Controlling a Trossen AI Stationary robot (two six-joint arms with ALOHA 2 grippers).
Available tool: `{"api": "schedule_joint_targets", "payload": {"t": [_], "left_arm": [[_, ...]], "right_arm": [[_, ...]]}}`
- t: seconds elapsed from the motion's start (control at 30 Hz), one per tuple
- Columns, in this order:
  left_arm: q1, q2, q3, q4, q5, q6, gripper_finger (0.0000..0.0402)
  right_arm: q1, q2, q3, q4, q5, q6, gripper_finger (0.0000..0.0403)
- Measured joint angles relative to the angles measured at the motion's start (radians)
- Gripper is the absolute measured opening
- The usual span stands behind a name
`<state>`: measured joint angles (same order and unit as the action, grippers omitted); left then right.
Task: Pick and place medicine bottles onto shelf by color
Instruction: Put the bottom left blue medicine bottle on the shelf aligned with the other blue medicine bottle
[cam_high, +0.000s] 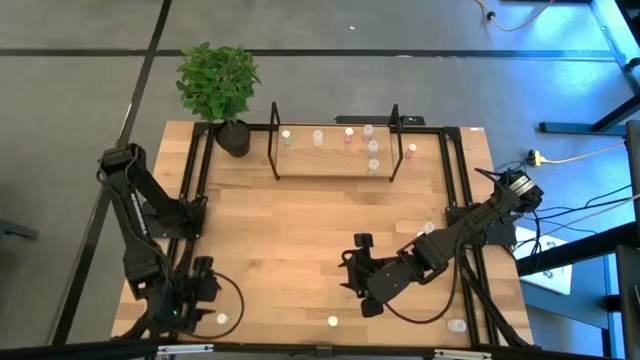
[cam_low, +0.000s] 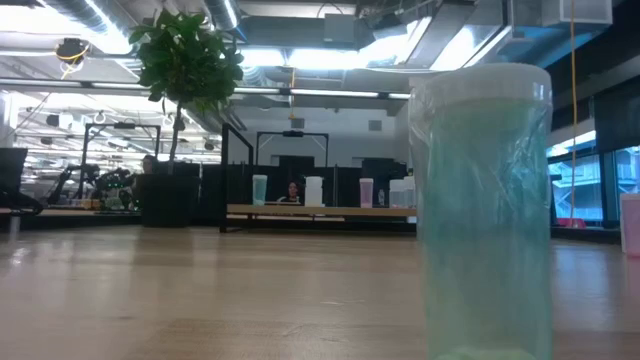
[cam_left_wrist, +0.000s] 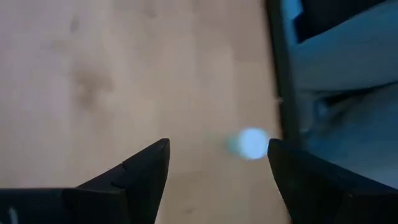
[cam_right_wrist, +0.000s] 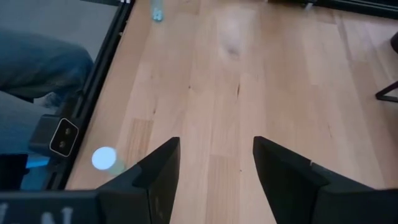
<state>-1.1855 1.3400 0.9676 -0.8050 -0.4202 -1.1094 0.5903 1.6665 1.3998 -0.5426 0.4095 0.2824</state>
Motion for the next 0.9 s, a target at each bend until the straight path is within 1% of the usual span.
{"api": "schedule_joint_targets", "payload": {"t": [0.17, 0.27, 0.47, 0.67, 0.9], "left_arm": [[-0.021, 0.003, 0.000, 0.111, -0.006, -0.006, 0.0266], [-0.033, 0.012, 0.000, 0.145, -0.043, -0.006, 0.0266], [-0.040, 0.086, -0.001, 0.237, -0.059, 0.078, 0.0266], [-0.040, 0.162, -0.001, 0.279, -0.051, 0.068, 0.0266], [-0.040, 0.229, -0.001, 0.274, -0.024, 0.067, 0.0266]], "right_arm": [[0.000, 0.000, 0.000, 0.000, 0.000, 0.001, 0.0205], [0.000, 0.000, 0.000, -0.001, 0.000, 0.001, 0.0205], [0.000, 0.000, 0.000, -0.001, 0.000, 0.000, 0.0205], [0.000, 0.001, 0.000, -0.001, 0.000, 0.000, 0.0205], [0.000, 0.001, 0.000, -0.001, 0.016, 0.000, 0.0205]]}}
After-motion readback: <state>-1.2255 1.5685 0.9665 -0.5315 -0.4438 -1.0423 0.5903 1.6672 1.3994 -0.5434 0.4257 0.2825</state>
